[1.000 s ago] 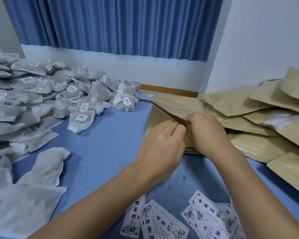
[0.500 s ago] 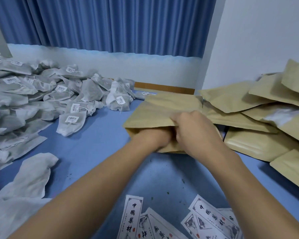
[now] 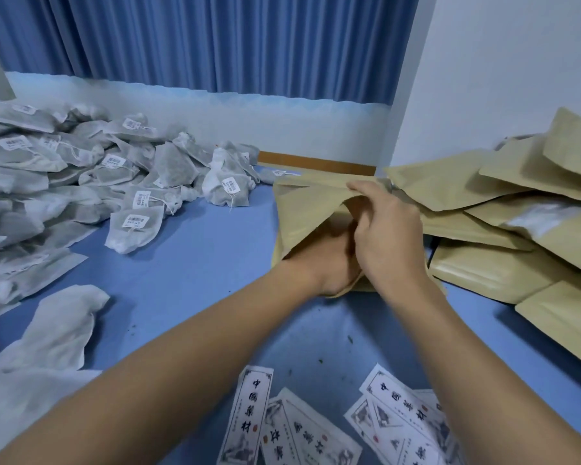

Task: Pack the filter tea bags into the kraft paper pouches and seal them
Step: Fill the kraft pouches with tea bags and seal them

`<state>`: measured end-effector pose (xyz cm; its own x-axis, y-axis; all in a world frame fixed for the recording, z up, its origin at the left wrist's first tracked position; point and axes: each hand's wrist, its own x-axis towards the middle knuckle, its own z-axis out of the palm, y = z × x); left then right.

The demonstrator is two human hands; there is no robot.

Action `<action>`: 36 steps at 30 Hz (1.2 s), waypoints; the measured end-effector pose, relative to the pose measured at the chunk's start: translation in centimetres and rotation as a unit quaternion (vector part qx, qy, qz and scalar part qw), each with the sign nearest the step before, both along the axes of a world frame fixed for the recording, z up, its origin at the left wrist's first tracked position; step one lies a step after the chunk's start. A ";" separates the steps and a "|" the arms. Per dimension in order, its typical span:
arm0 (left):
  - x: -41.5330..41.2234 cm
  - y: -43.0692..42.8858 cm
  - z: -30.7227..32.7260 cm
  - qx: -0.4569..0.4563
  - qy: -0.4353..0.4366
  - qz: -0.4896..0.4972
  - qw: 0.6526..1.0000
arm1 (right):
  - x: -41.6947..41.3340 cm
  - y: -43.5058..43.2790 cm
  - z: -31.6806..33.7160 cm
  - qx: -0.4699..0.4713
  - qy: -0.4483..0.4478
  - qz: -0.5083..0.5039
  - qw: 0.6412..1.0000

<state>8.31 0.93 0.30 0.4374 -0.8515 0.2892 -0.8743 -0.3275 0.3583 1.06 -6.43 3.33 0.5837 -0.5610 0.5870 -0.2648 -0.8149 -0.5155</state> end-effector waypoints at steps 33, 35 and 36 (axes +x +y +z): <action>-8.3 7.2 -3.5 0.135 0.121 -0.159 0.971 | -0.5 -1.7 -0.7 -0.177 0.248 -0.013 0.952; -8.1 7.2 -3.4 0.120 0.133 -0.148 0.973 | -0.5 -1.7 -0.8 -0.177 0.246 -0.008 0.953; -8.1 7.1 -3.4 0.116 0.139 -0.140 0.973 | -0.5 -1.7 -0.9 -0.179 0.245 -0.006 0.953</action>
